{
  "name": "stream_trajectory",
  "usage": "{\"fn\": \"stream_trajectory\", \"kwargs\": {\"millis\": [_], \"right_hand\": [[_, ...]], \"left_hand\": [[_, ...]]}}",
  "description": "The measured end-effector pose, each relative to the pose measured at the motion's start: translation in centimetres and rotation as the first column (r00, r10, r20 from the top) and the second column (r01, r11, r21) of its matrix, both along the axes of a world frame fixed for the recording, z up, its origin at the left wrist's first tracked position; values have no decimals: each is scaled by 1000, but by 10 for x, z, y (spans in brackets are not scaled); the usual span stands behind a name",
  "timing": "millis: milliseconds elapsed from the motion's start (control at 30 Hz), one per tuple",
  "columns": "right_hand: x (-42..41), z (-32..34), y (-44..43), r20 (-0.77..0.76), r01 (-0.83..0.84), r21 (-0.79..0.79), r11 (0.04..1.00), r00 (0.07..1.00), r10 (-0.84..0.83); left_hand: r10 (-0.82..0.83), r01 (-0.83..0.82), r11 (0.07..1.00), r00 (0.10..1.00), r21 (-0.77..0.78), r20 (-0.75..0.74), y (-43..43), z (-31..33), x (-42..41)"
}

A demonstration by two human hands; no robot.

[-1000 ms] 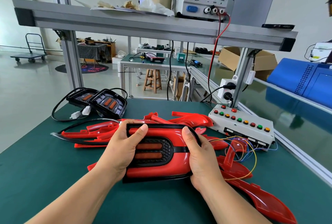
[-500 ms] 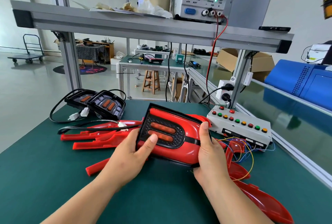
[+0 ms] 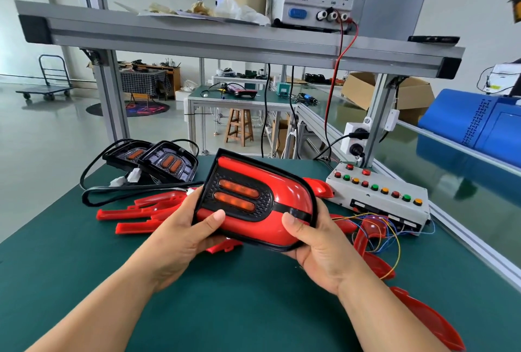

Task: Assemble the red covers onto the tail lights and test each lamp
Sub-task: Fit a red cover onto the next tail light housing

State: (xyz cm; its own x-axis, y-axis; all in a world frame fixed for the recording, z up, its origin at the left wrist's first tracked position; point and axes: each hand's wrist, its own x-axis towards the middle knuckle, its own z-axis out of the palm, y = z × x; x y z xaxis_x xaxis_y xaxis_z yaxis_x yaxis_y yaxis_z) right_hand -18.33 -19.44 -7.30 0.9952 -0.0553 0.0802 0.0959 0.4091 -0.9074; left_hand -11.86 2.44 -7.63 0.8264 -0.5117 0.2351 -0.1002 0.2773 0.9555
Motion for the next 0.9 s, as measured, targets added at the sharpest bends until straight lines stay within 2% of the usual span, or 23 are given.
{"fn": "stream_trajectory", "kwargs": {"millis": [500,633,767,900], "right_hand": [[2,0,2,2,50,41,998,999,-50],[1,1,-1,-5,4,53,999,1000,-4],[1,3,-5,35,-94,158,983,995,90],[3,1,-7,45,-84,174,981,996,77]], "left_hand": [[57,-58,997,998,-56,-11,-9,-7,5],[29,-35,996,997,-84,-74,-9,-9,6],[-11,-10,989,989,-148,-146,-7,-7,7],[-66,31,984,978,-176,-196,-3,-2,6]]}}
